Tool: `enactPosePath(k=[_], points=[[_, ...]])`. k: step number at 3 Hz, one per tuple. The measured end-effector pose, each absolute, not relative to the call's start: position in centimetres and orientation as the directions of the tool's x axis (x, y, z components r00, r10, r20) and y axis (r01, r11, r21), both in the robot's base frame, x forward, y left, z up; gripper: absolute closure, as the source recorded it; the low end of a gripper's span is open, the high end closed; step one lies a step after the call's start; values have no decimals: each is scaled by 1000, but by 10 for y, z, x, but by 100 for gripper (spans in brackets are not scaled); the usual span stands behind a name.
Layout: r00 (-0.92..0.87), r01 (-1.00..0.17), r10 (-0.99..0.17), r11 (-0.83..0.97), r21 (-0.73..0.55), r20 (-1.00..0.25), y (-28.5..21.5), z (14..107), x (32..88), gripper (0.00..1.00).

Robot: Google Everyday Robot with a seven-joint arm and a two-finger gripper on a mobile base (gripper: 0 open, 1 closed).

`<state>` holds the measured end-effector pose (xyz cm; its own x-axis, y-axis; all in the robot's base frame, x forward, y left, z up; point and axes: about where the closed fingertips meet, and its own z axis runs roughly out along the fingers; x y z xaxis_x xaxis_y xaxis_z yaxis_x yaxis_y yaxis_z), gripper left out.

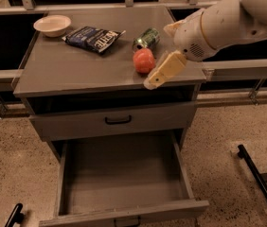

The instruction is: Place apple into middle drawer

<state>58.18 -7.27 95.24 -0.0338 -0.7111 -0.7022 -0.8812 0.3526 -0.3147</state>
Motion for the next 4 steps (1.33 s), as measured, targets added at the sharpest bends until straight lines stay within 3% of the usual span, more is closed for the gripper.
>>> enactPosePath(k=[4], points=[[-20,-868,-592,410,-280,-805,-43,916,646,0]])
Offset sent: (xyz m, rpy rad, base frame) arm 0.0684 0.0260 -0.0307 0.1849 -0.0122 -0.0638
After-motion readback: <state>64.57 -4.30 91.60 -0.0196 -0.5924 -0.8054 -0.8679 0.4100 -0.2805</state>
